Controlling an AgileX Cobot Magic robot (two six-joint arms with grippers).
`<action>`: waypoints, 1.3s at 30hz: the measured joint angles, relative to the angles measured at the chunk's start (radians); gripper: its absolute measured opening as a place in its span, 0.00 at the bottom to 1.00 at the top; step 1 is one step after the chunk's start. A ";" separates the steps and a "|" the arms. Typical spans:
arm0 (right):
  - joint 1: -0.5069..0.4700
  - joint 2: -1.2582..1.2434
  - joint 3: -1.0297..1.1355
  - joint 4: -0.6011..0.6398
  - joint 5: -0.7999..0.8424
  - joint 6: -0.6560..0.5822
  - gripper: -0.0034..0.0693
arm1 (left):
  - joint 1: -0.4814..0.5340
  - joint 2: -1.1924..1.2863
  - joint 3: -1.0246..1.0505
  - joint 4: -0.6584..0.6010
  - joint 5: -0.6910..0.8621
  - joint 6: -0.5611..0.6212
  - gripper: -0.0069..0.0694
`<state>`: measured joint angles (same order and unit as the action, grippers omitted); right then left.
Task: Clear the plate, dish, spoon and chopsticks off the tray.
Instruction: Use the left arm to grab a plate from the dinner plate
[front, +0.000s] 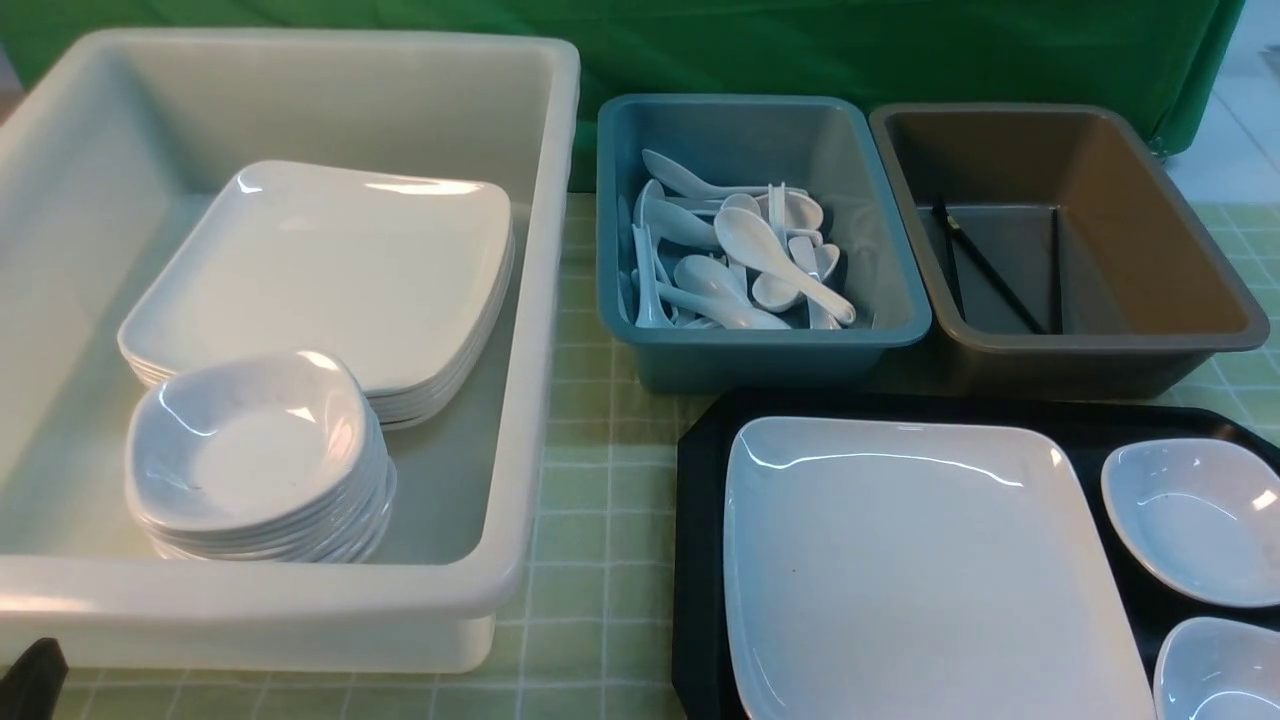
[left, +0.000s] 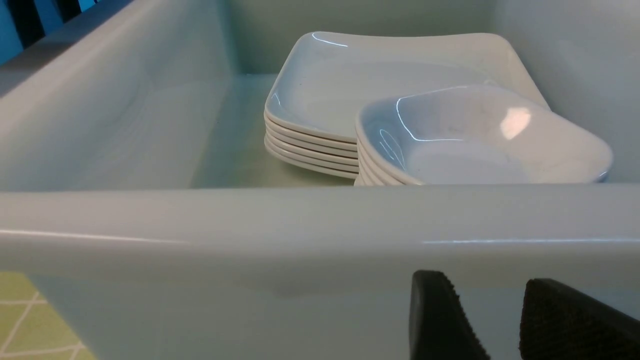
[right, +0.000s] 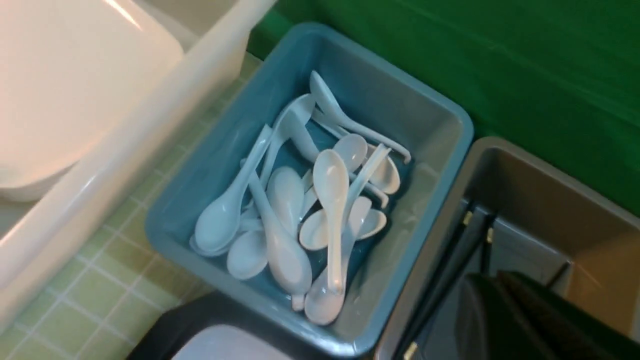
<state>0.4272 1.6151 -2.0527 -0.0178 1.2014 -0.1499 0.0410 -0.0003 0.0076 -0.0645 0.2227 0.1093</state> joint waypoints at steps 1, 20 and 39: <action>0.000 -0.029 0.034 0.000 0.002 0.000 0.06 | 0.000 0.000 0.000 0.000 0.000 0.000 0.39; 0.000 -1.062 1.249 0.000 -0.560 0.068 0.08 | 0.000 0.000 0.000 0.000 0.000 0.002 0.39; 0.000 -1.412 1.568 0.000 -0.896 0.084 0.14 | 0.000 0.000 0.000 -0.048 0.000 -0.042 0.39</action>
<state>0.4272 0.2027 -0.4851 -0.0178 0.3051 -0.0655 0.0410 -0.0003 0.0076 -0.1123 0.2227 0.0677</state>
